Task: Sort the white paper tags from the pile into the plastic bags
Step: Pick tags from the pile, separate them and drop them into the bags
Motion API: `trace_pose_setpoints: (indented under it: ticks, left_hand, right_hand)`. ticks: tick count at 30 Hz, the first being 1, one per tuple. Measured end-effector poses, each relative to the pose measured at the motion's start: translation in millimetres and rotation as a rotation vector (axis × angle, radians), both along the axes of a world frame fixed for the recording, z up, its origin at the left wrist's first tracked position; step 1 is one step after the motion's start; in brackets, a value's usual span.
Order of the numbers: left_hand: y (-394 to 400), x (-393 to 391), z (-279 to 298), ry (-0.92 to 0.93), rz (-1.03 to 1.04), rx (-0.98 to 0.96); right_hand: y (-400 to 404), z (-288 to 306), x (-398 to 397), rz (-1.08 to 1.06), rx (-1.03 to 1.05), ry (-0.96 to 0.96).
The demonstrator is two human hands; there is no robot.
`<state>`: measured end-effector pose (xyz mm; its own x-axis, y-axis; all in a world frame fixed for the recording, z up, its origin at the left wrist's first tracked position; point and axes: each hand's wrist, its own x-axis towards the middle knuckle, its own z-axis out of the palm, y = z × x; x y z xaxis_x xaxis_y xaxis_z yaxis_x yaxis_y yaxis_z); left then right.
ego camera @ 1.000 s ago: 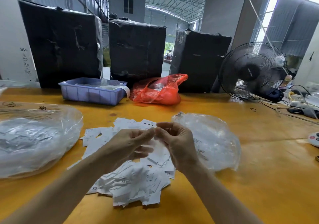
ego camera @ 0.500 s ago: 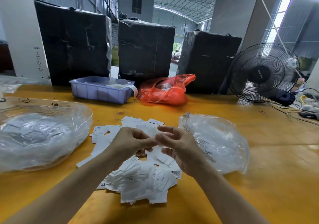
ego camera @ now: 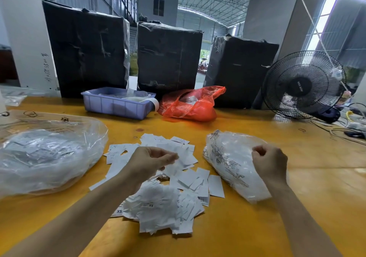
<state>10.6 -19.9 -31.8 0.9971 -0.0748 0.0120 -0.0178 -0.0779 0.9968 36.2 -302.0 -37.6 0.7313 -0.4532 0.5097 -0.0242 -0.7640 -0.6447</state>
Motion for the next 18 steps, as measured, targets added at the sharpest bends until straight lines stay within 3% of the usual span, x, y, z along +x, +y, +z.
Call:
trace_pose_setpoints:
  ticks: [2,4,9,12,15,18]
  left_hand:
    - [-0.8,-0.8,-0.2,0.007,0.009,-0.006]
    - [-0.8,-2.1,0.9,0.020,0.010,-0.018]
    - [-0.2,-2.5,2.9,0.027,-0.019,-0.054]
    - [0.8,-0.7,0.5,0.023,-0.006,-0.067]
    - [2.9,2.3,-2.5,0.019,0.014,-0.078]
    - [4.0,5.4,-5.5,0.026,0.009,-0.077]
  right_hand:
    - [-2.6,-7.9,2.6,0.001,-0.142,0.235]
    - [5.3,-8.3,2.9,-0.031,-0.227,0.251]
    - [36.5,5.5,-5.6,-0.080,-0.424,-0.290]
    - [58.8,6.1,-10.9,0.151,-0.462,-0.452]
    - [80.7,-3.4,-16.2,0.605,-0.426,-0.215]
    - [95.5,-22.6,-15.1,0.731,-0.419,0.155]
